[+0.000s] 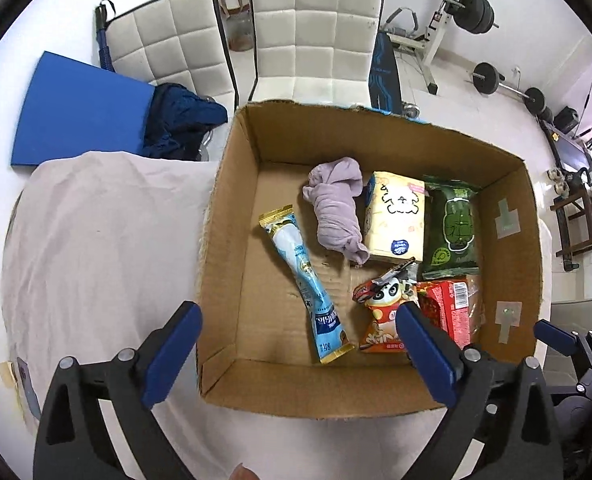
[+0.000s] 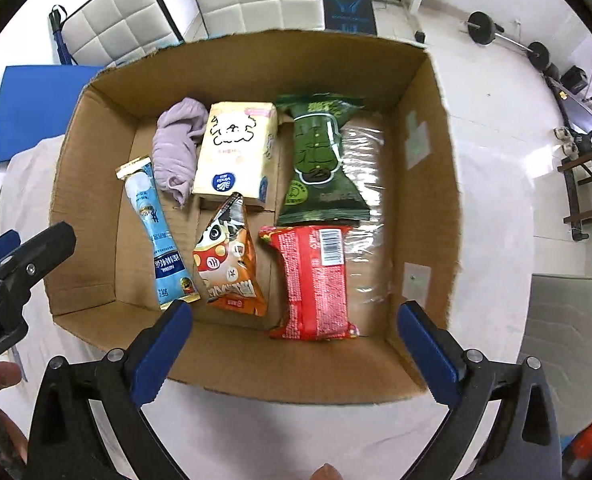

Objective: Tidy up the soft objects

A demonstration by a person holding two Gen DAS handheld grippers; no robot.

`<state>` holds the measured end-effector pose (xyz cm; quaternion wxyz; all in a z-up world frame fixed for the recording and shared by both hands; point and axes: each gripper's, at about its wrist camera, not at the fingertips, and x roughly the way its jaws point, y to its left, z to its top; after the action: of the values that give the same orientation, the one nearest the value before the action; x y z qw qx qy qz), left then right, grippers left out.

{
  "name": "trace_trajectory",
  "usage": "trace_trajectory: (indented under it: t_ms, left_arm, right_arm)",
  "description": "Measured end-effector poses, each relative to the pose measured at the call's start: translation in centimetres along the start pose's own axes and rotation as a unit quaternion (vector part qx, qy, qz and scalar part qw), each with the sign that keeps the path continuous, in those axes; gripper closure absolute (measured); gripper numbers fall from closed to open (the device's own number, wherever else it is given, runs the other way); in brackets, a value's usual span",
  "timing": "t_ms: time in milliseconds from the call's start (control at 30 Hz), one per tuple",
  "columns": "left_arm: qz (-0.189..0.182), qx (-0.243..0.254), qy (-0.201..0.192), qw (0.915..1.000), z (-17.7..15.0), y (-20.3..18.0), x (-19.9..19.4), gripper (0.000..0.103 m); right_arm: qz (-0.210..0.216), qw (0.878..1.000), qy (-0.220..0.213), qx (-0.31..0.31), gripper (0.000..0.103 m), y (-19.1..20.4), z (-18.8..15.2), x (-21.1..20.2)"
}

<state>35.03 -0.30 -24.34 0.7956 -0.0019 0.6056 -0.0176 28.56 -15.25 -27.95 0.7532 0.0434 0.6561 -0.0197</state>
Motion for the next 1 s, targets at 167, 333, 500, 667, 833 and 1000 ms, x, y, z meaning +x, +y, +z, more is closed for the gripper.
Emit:
trace_trajectory:
  t_ms: [167, 333, 500, 667, 833, 1000]
  left_arm:
    - [-0.008, -0.003, -0.033, 0.9994, -1.3, -0.5, -3.6, 0.003]
    - [-0.008, 0.002, -0.079, 0.9969, -3.9, -1.3, -9.4, 0.003]
    - [0.001, 0.005, -0.119, 0.9929, -7.2, -1.7, -15.0, 0.003]
    - [0.008, 0.012, -0.138, 0.9904, -10.1, -1.9, -19.3, 0.003]
    - [-0.005, 0.011, -0.144, 0.9894, -12.3, -2.1, -22.9, 0.003]
    - [-0.014, 0.008, -0.149, 0.9888, -14.2, -2.3, -25.4, 0.003]
  right_arm:
    - [0.008, 1.0, -0.024, 0.011, 0.0, -0.8, -1.7, -3.1]
    - [0.014, 0.998, -0.064, 0.015, 0.0, -1.4, -4.4, -7.7]
    - [0.024, 0.994, -0.106, 0.017, 0.0, -1.9, -8.2, -13.2]
    - [0.03, 0.989, -0.143, 0.017, 0.0, -2.5, -12.4, -18.6]
    - [0.033, 0.986, -0.163, 0.02, 0.0, -3.2, -15.6, -22.7]
    - [0.04, 0.984, -0.171, 0.011, 0.0, -3.1, -18.5, -26.1]
